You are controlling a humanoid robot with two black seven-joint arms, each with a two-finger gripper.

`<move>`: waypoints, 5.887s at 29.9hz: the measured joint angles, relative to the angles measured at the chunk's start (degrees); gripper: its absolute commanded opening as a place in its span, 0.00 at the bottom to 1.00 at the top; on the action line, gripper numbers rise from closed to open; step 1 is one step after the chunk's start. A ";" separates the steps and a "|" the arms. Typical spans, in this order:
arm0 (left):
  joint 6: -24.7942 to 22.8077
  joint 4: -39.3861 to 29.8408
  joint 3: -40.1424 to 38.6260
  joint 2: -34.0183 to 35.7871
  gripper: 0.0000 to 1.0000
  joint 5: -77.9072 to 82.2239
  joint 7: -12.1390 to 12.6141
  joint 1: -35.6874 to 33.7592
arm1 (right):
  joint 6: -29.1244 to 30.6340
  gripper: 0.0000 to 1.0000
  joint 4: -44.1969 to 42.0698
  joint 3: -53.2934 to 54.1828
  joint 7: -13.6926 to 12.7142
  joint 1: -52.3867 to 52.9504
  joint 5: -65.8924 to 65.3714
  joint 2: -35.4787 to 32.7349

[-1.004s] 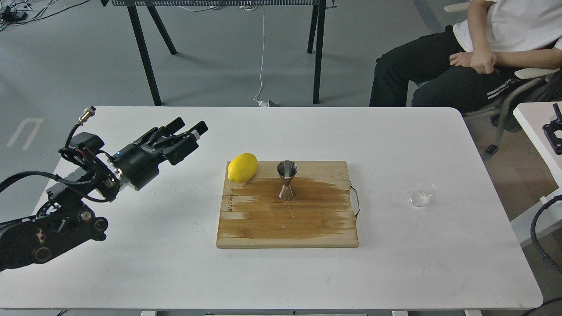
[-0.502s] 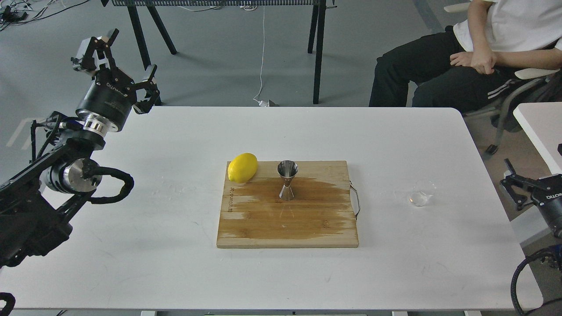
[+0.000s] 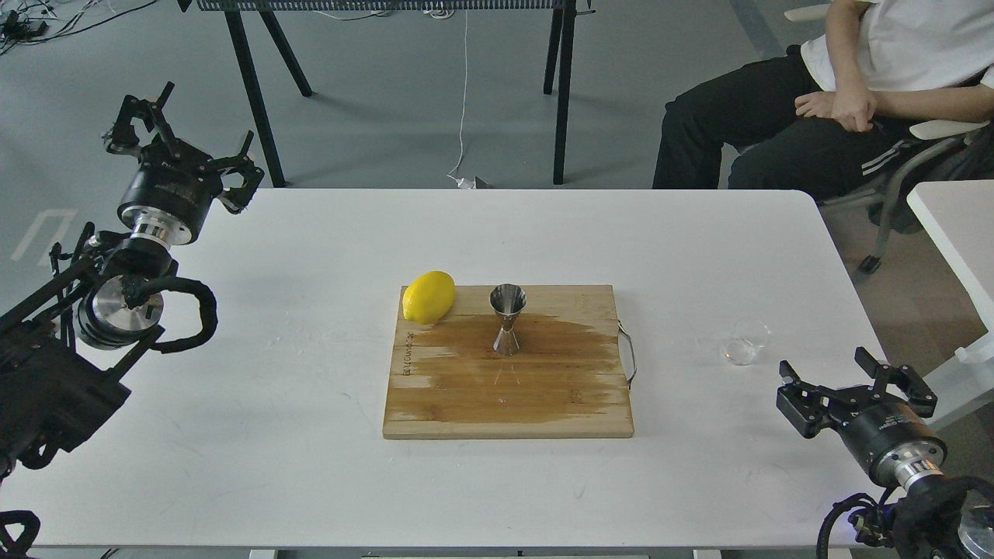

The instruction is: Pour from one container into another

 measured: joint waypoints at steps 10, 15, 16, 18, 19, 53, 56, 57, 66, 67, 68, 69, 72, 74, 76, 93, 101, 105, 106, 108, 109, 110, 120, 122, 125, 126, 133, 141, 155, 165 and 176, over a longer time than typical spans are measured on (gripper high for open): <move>0.10 0.04 0.13 0.65 1.00 0.18 -0.13 -0.22 | -10.88 1.00 -11.11 -2.78 0.05 12.38 -0.30 6.76; 0.10 0.15 0.22 0.94 1.00 0.25 -0.12 -0.22 | -10.64 0.99 -17.32 -6.34 0.14 16.95 -0.38 8.38; 0.10 0.15 0.26 0.94 1.00 0.25 -0.10 -0.22 | -10.61 0.98 -18.17 -6.54 0.16 17.55 -0.39 8.83; 0.10 0.18 0.29 0.96 1.00 0.26 -0.07 -0.22 | -10.54 0.95 -19.26 -6.72 0.17 18.36 -0.40 9.43; 0.10 0.19 0.30 0.96 1.00 0.28 -0.06 -0.22 | -10.44 0.93 -19.64 -6.75 0.18 18.74 -0.42 9.58; 0.86 0.21 -0.02 3.42 1.00 0.34 -0.40 -0.39 | -7.38 0.37 -24.76 -6.96 -0.44 22.80 -0.49 12.68; 0.89 0.21 -0.10 3.43 1.00 0.34 -0.40 -0.39 | -7.70 0.37 -21.43 -6.99 -0.43 22.31 -0.61 12.27; 0.90 0.21 -0.11 3.43 1.00 0.34 -0.40 -0.39 | -7.83 0.37 -19.79 -7.02 -0.43 22.15 -0.78 12.10; 0.90 0.21 -0.14 4.00 1.00 0.34 -0.40 -0.40 | -11.74 0.37 -1.25 -12.24 -0.41 23.11 -6.64 7.26; 0.90 0.21 -0.14 4.02 1.00 0.34 -0.40 -0.41 | -11.94 0.36 -0.17 -12.68 -0.40 23.86 -8.13 7.11; 0.89 0.21 -0.14 4.02 1.00 0.34 -0.40 -0.41 | -12.08 0.36 0.34 -13.29 -0.40 24.71 -10.16 7.10; 0.88 0.21 -0.14 4.02 1.00 0.34 -0.40 -0.41 | -12.15 0.36 0.63 -13.95 -0.40 25.42 -12.08 7.19; 0.88 0.21 -0.14 4.04 1.00 0.34 -0.40 -0.41 | -12.30 0.36 1.01 -16.83 -0.39 27.95 -17.41 7.66; 0.87 0.20 -0.14 4.06 1.00 0.34 -0.40 -0.41 | -12.43 0.36 1.05 -19.73 -0.21 30.07 -19.88 7.87; 0.86 0.21 -0.14 4.14 1.00 0.34 -0.40 -0.41 | -12.84 0.36 0.95 -22.02 0.05 32.10 -21.91 8.05; 0.38 2.43 -0.11 4.05 1.00 0.34 -0.40 -0.34 | -18.64 0.36 -4.29 -35.15 0.37 39.85 -45.78 16.61; 0.25 2.93 -0.13 4.04 1.00 0.34 -0.40 -0.36 | -20.85 0.36 -6.51 -39.73 0.64 42.96 -51.22 19.12; 0.25 2.97 -0.13 4.04 1.00 0.34 -0.40 -0.40 | -21.83 0.36 -6.61 -41.82 0.98 43.61 -54.65 19.76; 0.25 2.99 -0.13 4.04 1.00 0.34 -0.40 -0.40 | -21.99 0.36 -6.62 -42.07 1.00 43.66 -55.32 19.77; 0.25 3.06 -0.09 4.04 1.00 0.35 -0.40 -0.40 | -22.20 0.36 -6.63 -42.42 1.04 43.70 -56.26 19.81; 0.25 3.08 -0.06 4.04 1.00 0.38 -0.40 -0.40 | -22.26 0.36 -6.63 -42.53 1.05 43.72 -56.60 19.83; 0.25 3.14 -0.05 4.04 1.00 0.40 -0.40 -0.40 | -22.30 0.36 -6.66 -42.61 1.06 43.78 -56.99 19.85; 0.17 3.80 -0.17 4.11 1.00 0.43 -0.40 -0.40 | -24.21 0.36 -7.81 -45.91 1.98 44.77 -64.02 19.95; 0.17 3.81 -0.20 4.12 1.00 0.43 -0.40 -0.40 | -24.82 0.36 -7.98 -47.25 2.52 45.38 -64.38 19.97; 0.17 3.81 -0.22 4.14 1.00 0.43 -0.40 -0.58 | -25.64 0.36 -8.53 -48.35 3.02 46.06 -65.18 19.96; 0.17 3.81 -0.22 4.14 1.00 0.43 -0.40 -0.61 | -25.76 0.36 -8.70 -48.56 3.10 46.29 -65.72 19.96; 0.17 3.81 -0.14 4.22 1.00 0.43 -0.40 -0.74 | -26.03 0.36 -8.90 -49.05 3.18 46.77 -67.02 19.75; 0.17 3.85 -0.13 4.22 1.00 0.43 -0.40 -0.85 | -26.21 0.36 -8.98 -49.53 3.18 46.81 -69.11 19.52; 0.16 4.25 -0.12 4.18 1.00 0.43 -0.40 -0.84 | -26.27 0.36 -10.04 -52.35 5.07 48.62 -71.02 19.76; 0.08 5.03 -0.13 4.13 1.00 0.41 -0.40 -0.93 | -26.27 0.36 -10.22 -55.16 7.30 48.82 -76.28 19.48; 0.08 5.04 -0.13 4.13 1.00 0.39 -0.40 -0.97 | -26.26 0.36 -10.90 -56.37 8.64 48.91 -80.48 19.34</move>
